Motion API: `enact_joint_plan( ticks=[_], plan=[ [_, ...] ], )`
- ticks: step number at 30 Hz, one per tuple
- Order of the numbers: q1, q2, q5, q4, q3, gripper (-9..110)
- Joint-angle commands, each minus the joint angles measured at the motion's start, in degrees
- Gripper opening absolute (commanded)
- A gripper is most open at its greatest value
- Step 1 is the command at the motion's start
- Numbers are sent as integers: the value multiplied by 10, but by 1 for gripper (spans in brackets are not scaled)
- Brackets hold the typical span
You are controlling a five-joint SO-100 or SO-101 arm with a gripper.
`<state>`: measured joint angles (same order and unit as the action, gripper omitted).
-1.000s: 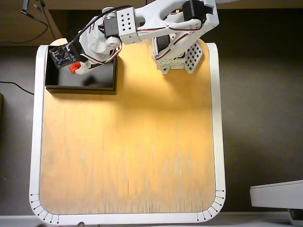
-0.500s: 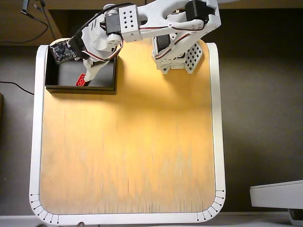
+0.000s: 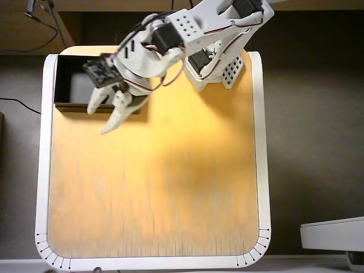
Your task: Grasp a lego block and put it in the bin.
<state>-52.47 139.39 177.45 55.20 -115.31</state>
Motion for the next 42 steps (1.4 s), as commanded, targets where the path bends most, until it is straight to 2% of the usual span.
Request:
enact_joint_plan(
  ticks=[1, 12, 18, 26, 32, 42],
  plan=[
    [116, 80, -26, -10, 91, 1],
    [415, 136, -55, -8, 86, 0],
    [504, 197, -18, -9, -50, 0],
    [565, 362, -2, -25, -291, 0],
    [570, 406, 3, -23, -390, 0],
    [572, 472, 25, 93, -508, 0]
  ],
)
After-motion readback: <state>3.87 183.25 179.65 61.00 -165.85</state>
